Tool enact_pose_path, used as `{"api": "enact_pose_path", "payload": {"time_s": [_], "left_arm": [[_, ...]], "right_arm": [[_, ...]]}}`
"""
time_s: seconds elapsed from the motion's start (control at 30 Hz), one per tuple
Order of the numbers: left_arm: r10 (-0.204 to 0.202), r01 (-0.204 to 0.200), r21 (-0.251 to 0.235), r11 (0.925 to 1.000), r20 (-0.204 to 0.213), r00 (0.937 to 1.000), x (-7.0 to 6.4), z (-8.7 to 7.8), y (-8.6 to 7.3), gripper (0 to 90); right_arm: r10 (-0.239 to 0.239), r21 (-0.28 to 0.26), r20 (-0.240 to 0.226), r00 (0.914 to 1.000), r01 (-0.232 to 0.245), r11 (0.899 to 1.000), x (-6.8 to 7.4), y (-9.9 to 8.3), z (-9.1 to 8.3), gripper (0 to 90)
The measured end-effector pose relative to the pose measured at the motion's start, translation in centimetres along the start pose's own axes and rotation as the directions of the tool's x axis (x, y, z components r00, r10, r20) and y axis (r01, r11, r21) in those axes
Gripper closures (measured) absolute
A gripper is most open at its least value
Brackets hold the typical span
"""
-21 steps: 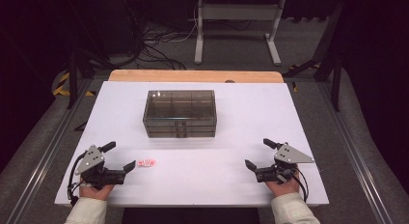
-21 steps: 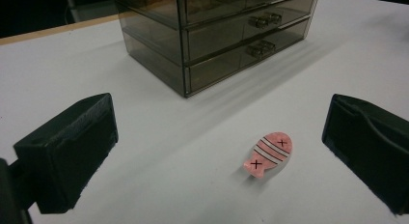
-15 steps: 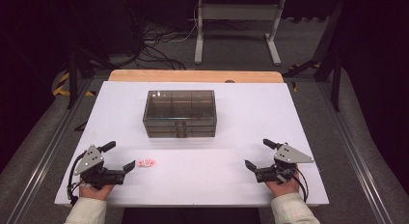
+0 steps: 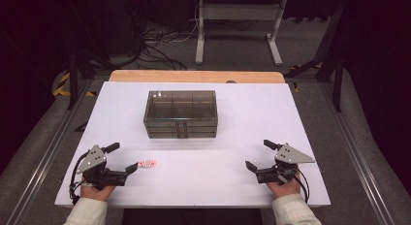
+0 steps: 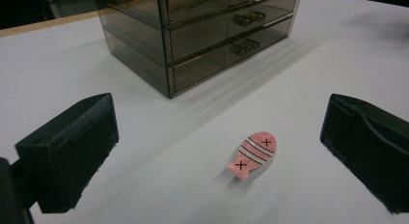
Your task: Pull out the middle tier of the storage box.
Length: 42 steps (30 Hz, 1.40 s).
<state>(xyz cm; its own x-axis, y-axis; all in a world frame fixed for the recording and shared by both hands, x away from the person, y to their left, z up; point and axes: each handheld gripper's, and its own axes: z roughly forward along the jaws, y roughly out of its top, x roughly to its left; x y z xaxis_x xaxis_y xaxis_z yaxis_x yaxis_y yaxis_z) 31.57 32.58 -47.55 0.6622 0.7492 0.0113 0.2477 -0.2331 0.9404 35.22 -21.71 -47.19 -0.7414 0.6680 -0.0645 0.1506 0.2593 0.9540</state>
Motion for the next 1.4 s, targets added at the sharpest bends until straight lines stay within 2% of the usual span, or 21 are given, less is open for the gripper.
{"api": "enact_pose_path", "payload": {"time_s": [0.17, 0.33, 0.5, 0.57, 0.67, 0.9, 1.03, 1.1, 1.4], "left_arm": [[0.0, 0.0, -0.002, 1.0, -0.004, 1.0, 0.0, 0.0, 0.1, 0.7], [-0.021, 0.021, 0.001, 0.9998, -0.01, 0.9997, 0.0, 0.1, 0.4, 0.8], [-0.034, 0.035, 0.024, 0.9991, -0.014, 0.9993, -0.1, 0.3, 1.0, 1.0], [-0.022, 0.022, 0.029, 0.9993, -0.016, 0.9996, -0.2, 0.3, 1.4, 1.1], [-0.03, 0.03, 0.029, 0.9991, 0.003, 0.9995, -0.4, 0.3, 1.8, 1.2], [-0.029, 0.029, 0.042, 0.9987, 0.012, 0.9995, -0.5, 0.4, 2.4, 1.2], [-0.01, 0.009, 0.047, 0.9988, 0.016, 0.9998, -0.6, 0.5, 2.8, 1.8], [-0.001, 0.0, 0.045, 0.999, 0.032, 0.9995, -0.8, 0.7, 3.1, 2.4], [0.01, -0.011, 0.03, 0.9995, 0.037, 0.9992, -1.0, 1.1, 4.0, 2.3]], "right_arm": [[0.003, -0.002, -0.002, 1.0, -0.003, 1.0, 0.0, 0.0, 0.0, 0.0], [0.0, 0.0, -0.005, 1.0, 0.0, 1.0, 0.0, 0.0, 0.0, 0.0], [-0.009, -0.003, -0.018, 0.9998, 0.009, 1.0, 0.0, 0.0, 0.1, 0.0], [-0.005, -0.002, -0.018, 0.9998, 0.005, 1.0, 0.0, 0.0, 0.1, 0.0], [-0.003, -0.003, -0.019, 0.9998, 0.003, 1.0, 0.0, 0.0, 0.1, 0.0], [-0.015, 0.003, -0.027, 0.9995, 0.015, 1.0, 0.1, 0.0, 0.2, 0.0], [-0.008, 0.001, -0.024, 0.9997, 0.008, 1.0, 0.0, 0.0, 0.2, 0.0], [-0.006, 0.002, -0.024, 0.9997, 0.006, 1.0, 0.0, 0.0, 0.2, 0.0], [-0.007, 0.003, -0.027, 0.9996, 0.007, 1.0, 0.0, 0.0, 0.2, 0.0]]}}
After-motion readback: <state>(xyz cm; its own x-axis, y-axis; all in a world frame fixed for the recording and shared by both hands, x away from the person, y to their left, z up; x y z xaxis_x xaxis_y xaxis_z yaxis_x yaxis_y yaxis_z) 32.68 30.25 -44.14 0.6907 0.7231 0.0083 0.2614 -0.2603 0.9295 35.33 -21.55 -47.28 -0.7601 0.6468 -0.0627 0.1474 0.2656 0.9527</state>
